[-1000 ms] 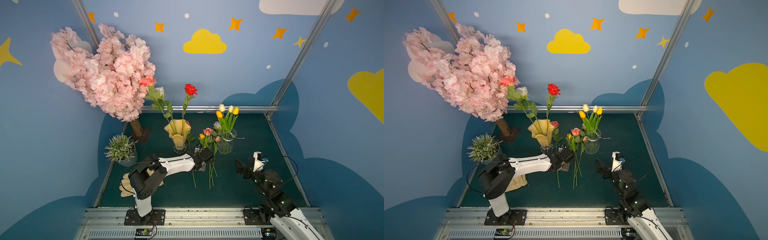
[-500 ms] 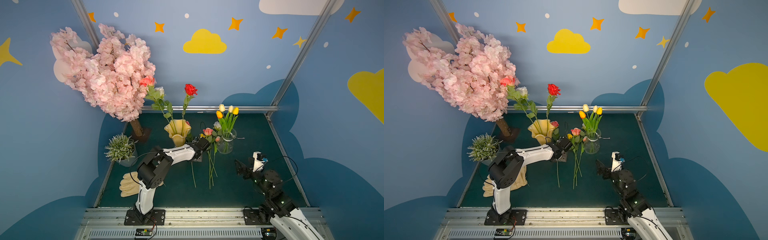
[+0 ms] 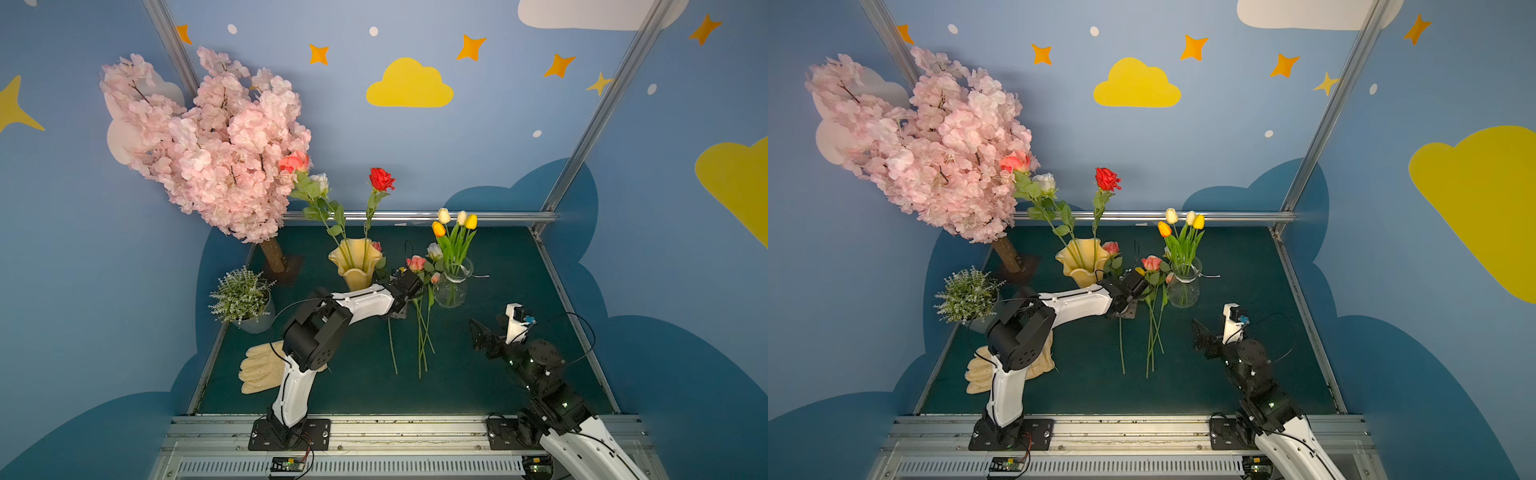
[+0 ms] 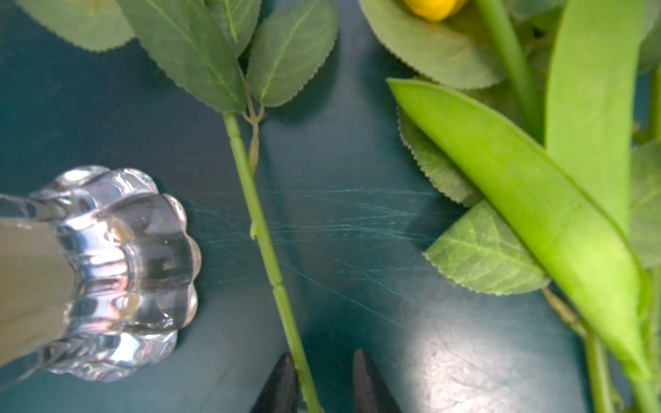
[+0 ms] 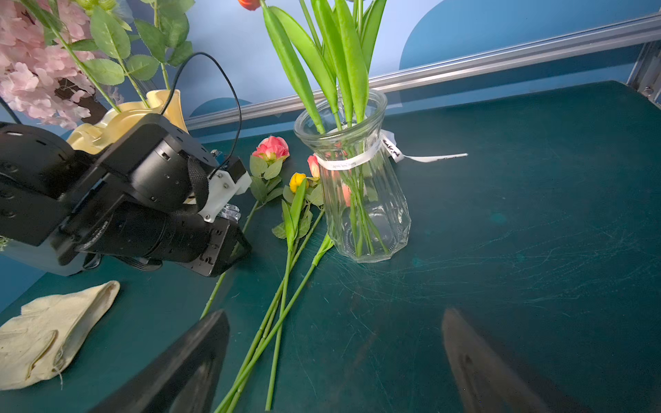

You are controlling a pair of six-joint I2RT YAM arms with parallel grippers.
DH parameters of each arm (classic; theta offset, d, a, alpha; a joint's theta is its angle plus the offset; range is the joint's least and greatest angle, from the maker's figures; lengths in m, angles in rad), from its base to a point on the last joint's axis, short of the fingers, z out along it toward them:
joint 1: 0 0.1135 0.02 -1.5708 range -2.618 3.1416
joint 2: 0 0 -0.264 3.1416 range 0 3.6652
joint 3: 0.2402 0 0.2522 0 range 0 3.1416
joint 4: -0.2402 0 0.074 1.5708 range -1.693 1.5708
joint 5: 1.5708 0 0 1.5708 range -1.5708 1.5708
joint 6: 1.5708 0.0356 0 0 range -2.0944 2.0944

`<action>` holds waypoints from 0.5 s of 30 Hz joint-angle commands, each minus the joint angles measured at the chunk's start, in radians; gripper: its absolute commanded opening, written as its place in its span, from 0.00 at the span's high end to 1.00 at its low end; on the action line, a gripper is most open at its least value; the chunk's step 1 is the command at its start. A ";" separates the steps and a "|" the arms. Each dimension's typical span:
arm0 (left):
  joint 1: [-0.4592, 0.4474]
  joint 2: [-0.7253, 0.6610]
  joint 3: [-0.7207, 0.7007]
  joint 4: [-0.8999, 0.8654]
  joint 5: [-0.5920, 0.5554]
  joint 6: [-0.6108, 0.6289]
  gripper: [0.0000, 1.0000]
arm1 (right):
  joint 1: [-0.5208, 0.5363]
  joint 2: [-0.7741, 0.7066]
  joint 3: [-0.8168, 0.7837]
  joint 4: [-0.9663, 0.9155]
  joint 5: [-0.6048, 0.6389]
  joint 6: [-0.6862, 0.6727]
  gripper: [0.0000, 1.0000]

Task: Arrange the flowers in different vases according to their variety
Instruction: Pick up the flower at the center of the board.

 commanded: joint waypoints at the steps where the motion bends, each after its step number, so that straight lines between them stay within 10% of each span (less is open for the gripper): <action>1: -0.022 0.002 -0.008 0.006 0.008 0.057 0.81 | 0.000 -0.013 -0.011 0.020 0.002 -0.006 0.02; 9: -0.031 -0.063 -0.041 -0.011 0.108 0.161 0.89 | 0.001 -0.023 -0.011 0.020 -0.007 -0.005 0.02; 15: 0.021 -0.022 0.033 -0.103 0.232 0.189 0.64 | 0.000 -0.024 -0.011 0.019 -0.008 -0.004 0.02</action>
